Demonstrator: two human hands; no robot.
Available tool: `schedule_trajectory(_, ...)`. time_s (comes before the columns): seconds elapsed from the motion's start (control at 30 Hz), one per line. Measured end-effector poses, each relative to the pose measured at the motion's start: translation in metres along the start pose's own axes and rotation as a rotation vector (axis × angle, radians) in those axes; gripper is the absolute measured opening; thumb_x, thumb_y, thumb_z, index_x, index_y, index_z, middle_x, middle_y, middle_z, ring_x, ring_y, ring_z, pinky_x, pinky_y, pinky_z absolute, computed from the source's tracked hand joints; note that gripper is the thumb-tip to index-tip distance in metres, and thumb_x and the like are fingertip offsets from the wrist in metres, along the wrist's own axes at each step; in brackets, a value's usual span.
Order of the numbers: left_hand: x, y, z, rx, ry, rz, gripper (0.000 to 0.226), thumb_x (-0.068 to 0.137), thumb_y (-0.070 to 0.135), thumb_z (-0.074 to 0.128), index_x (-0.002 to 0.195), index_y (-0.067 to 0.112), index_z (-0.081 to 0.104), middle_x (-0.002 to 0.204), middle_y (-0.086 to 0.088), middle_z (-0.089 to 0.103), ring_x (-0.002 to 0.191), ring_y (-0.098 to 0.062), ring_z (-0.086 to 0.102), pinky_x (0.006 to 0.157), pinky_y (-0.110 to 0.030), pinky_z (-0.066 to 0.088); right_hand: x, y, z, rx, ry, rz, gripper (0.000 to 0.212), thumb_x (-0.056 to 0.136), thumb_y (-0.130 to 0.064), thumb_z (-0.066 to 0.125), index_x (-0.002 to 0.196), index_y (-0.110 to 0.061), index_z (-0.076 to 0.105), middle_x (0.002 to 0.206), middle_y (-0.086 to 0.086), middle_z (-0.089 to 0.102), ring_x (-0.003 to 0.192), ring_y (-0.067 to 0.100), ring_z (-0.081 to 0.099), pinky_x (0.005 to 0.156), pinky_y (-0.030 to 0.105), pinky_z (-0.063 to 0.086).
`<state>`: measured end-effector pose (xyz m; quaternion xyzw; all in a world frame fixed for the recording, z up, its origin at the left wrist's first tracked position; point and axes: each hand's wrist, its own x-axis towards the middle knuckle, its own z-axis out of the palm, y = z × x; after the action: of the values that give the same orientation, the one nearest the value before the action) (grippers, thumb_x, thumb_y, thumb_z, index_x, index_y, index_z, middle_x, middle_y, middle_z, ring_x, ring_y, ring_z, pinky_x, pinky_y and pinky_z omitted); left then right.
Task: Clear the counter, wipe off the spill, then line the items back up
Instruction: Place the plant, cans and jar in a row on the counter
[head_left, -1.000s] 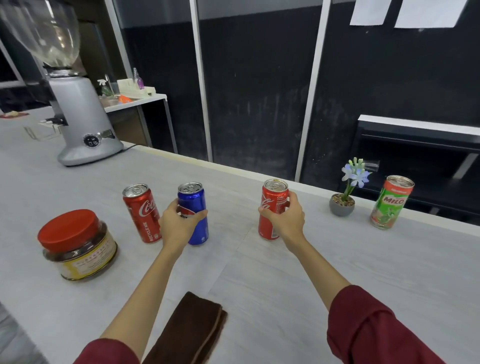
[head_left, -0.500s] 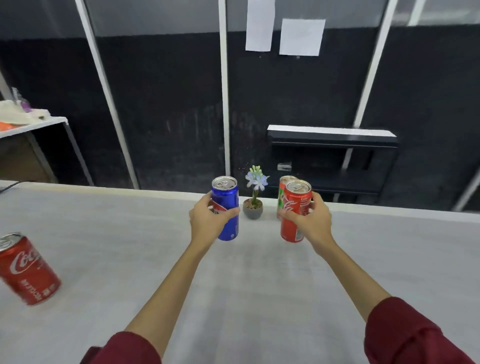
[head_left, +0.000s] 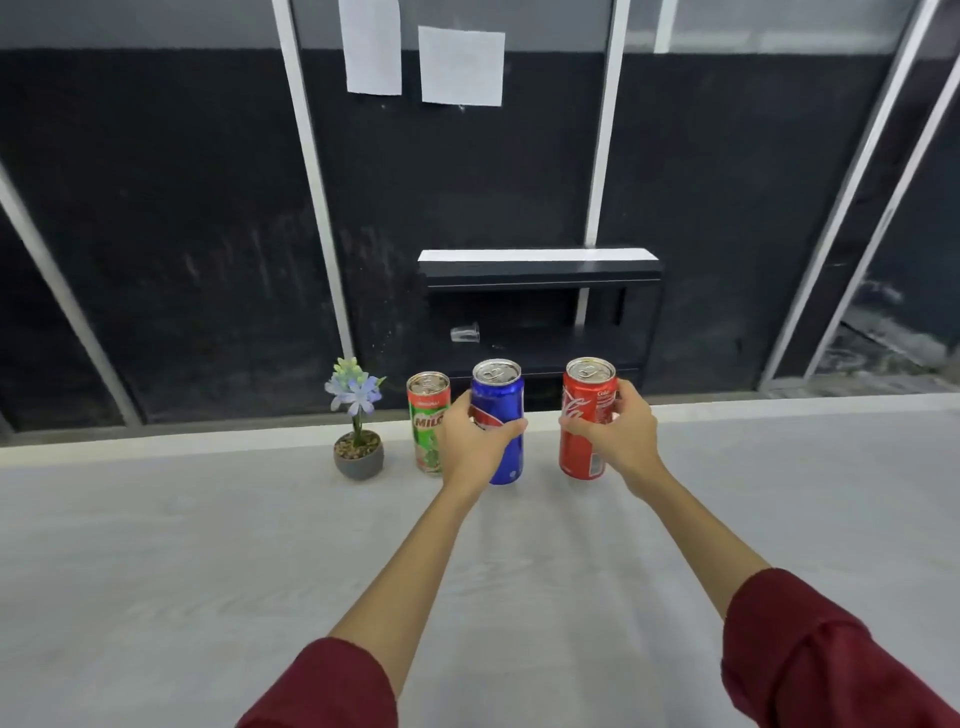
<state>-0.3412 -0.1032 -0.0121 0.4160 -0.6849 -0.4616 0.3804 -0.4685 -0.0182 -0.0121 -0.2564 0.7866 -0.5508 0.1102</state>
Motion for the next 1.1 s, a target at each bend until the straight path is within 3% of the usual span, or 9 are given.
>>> schedule_trajectory(0.63, 0.037, -0.02, 0.033, 0.071, -0.019, -0.02, 0.069, 0.073, 0.024, 0.076, 0.132, 0.012, 0.042, 0.132, -0.006, 0.054, 0.122, -0.022, 0.05, 0.096, -0.04, 0.047, 0.043, 0.026, 0.013, 0.003, -0.09, -0.009, 0.073, 0.074, -0.023, 0.075, 0.136, -0.016, 0.036, 0.138, 0.007, 0.048, 0.125, 0.027, 0.047, 0.1, 0.047, 0.041)
schedule_trajectory(0.83, 0.027, -0.017, 0.028, 0.088, -0.065, -0.016, 0.08, 0.074, 0.021, 0.075, 0.14, 0.013, 0.03, 0.14, -0.005, 0.046, 0.127, -0.022, 0.045, 0.096, -0.036, 0.045, 0.035, 0.026, 0.009, -0.002, -0.126, -0.007, 0.085, 0.074, -0.022, 0.075, 0.142, -0.019, 0.024, 0.145, 0.006, 0.039, 0.131, 0.026, 0.041, 0.101, 0.046, 0.04)
schedule_trajectory(0.9, 0.015, -0.017, 0.021, 0.07, -0.087, -0.02, 0.082, 0.074, 0.019, 0.075, 0.141, 0.011, 0.029, 0.141, -0.006, 0.045, 0.126, -0.02, 0.046, 0.091, -0.029, 0.046, 0.023, 0.021, 0.006, 0.034, -0.034, -0.028, 0.087, 0.074, -0.02, 0.076, 0.143, -0.019, 0.023, 0.148, 0.006, 0.034, 0.134, 0.025, 0.036, 0.103, 0.045, 0.038)
schedule_trajectory(1.0, -0.015, -0.018, -0.002, 0.069, -0.079, -0.033, 0.071, 0.076, 0.016, 0.073, 0.137, 0.008, 0.037, 0.137, -0.007, 0.049, 0.121, -0.017, 0.049, 0.082, -0.021, 0.042, -0.01, 0.008, 0.005, 0.115, 0.187, -0.126, 0.076, 0.077, -0.016, 0.073, 0.14, -0.015, 0.031, 0.146, 0.006, 0.036, 0.132, 0.019, 0.037, 0.099, 0.028, 0.039)
schedule_trajectory(1.1, -0.043, -0.026, -0.039, 0.04, -0.022, -0.028, 0.067, 0.073, 0.017, 0.076, 0.133, 0.009, 0.045, 0.133, -0.008, 0.054, 0.116, -0.019, 0.055, 0.087, -0.024, 0.046, -0.058, -0.009, 0.024, 0.223, 0.245, -0.274, 0.061, 0.077, -0.01, 0.072, 0.13, -0.01, 0.042, 0.131, 0.006, 0.047, 0.115, 0.008, 0.042, 0.078, 0.006, 0.039)
